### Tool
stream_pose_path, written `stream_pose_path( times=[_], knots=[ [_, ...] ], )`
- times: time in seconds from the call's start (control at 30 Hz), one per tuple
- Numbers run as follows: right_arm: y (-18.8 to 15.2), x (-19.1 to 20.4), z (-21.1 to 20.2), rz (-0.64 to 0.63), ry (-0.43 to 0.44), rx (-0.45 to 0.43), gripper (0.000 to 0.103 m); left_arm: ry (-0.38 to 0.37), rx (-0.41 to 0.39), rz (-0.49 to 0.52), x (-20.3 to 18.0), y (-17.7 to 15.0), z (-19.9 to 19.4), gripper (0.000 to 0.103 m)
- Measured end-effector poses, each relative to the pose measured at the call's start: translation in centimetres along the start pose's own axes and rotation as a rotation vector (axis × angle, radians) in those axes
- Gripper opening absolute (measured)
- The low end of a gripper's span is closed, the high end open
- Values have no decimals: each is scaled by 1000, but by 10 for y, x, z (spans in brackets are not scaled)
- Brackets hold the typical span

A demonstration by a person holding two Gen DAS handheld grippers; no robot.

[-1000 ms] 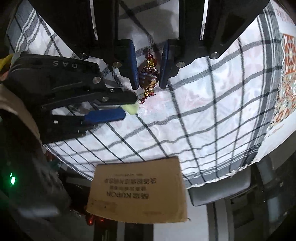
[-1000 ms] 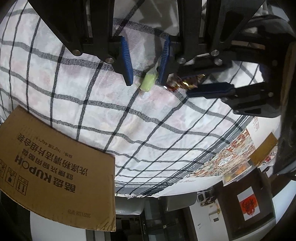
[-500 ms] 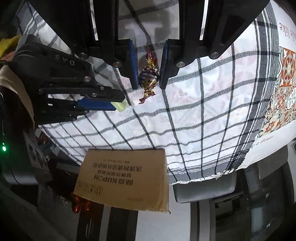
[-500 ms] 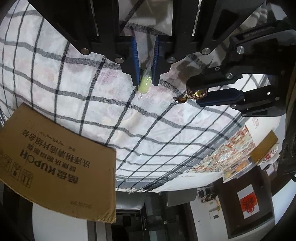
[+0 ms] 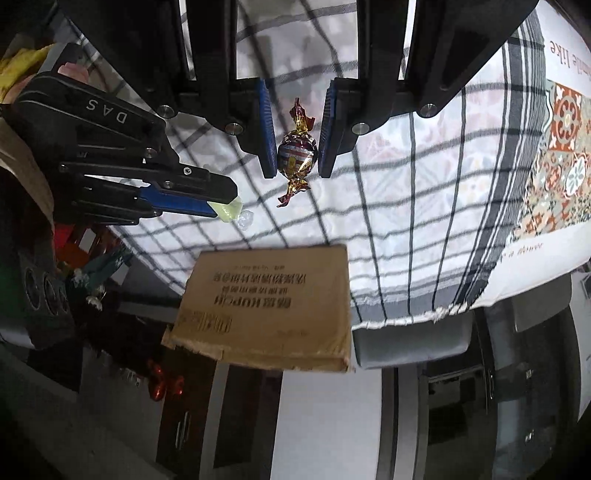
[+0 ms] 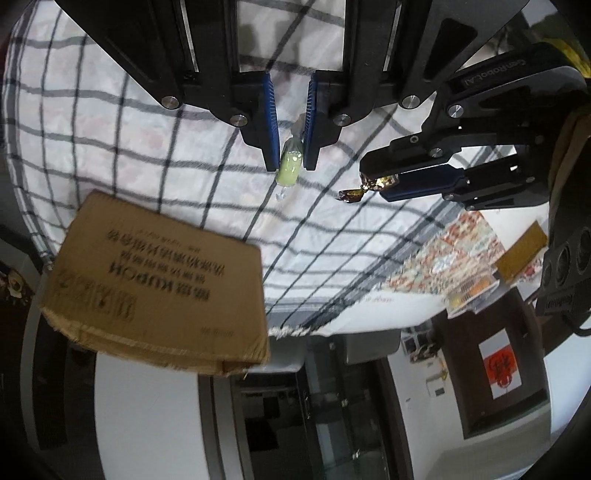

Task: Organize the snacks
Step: 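Carry both candies over the box and open both tools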

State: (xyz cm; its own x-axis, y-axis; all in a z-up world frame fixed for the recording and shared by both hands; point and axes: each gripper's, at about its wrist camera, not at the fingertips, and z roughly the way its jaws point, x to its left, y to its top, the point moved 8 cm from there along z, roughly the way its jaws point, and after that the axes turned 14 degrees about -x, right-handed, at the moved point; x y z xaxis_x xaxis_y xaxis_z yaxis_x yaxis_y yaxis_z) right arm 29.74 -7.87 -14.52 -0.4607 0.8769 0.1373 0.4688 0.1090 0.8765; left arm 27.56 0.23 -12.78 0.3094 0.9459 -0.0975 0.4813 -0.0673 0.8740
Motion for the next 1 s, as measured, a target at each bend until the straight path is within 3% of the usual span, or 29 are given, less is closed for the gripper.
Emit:
stream_pose_path(
  times=[0.57, 1.0],
  knots=[
    [84, -50, -47, 53, -92, -193, 14, -38, -174, 26, -33, 102, -5, 23],
    [144, -98, -43, 47, -168, -256, 14, -53, -192, 38, -41, 166, 42, 23]
  ],
)
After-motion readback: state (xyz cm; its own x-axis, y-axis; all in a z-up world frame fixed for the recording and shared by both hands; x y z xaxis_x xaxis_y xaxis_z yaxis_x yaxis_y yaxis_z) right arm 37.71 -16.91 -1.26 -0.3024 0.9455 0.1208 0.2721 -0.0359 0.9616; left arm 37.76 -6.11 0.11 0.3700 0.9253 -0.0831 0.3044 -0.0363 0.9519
